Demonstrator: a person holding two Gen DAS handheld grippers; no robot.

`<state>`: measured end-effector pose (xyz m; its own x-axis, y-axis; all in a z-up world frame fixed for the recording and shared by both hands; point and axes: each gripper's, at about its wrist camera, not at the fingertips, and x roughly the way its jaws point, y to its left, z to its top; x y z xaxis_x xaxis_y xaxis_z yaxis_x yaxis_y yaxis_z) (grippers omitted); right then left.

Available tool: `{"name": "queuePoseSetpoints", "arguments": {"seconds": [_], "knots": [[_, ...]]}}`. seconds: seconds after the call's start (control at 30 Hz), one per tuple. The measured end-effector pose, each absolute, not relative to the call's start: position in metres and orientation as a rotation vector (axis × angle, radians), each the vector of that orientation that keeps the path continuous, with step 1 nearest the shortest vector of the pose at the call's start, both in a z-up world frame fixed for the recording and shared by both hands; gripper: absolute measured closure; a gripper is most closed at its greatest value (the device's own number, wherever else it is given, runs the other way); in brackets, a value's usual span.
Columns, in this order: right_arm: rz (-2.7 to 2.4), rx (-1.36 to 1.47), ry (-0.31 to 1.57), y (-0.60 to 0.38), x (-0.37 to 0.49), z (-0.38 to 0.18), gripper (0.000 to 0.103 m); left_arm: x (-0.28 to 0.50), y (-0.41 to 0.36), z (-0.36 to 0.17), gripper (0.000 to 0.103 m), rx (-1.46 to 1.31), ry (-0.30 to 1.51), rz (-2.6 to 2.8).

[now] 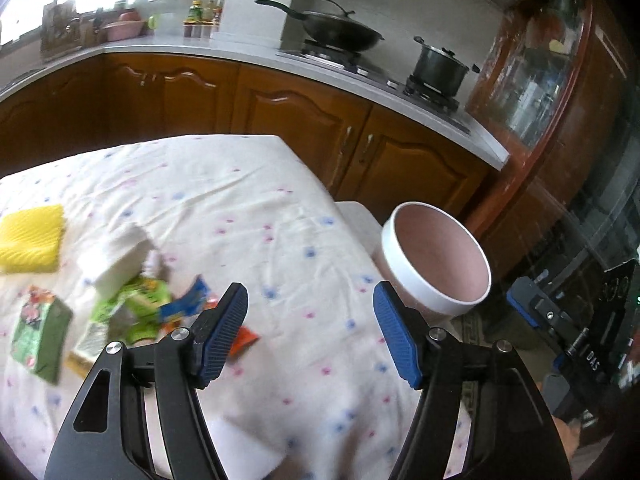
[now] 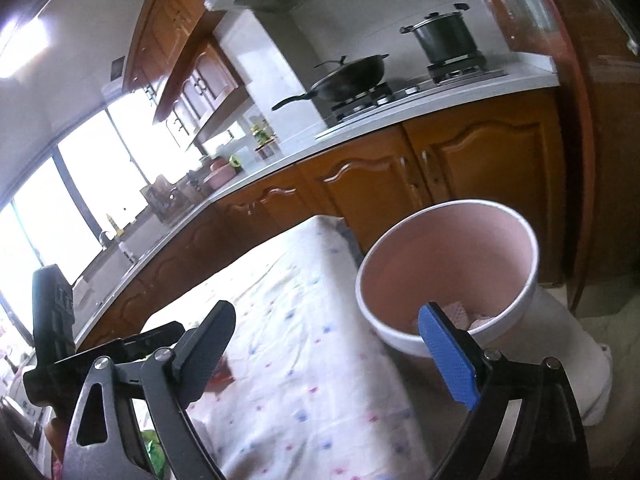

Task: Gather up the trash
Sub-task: 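Move both open tools back over the table trash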

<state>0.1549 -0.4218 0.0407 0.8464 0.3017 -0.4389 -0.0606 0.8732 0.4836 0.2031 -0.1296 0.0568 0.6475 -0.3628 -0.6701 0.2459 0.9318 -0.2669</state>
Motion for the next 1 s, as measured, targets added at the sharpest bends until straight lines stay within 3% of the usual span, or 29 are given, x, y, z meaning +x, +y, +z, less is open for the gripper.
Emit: {"name": "queuePoseSetpoints", "arguments": {"seconds": [1.0], "knots": [[0.419, 0.323, 0.618, -0.297, 0.153, 0.038, 0.009, 0.184, 0.006, 0.042, 0.035, -0.215, 0.783, -0.167]]}}
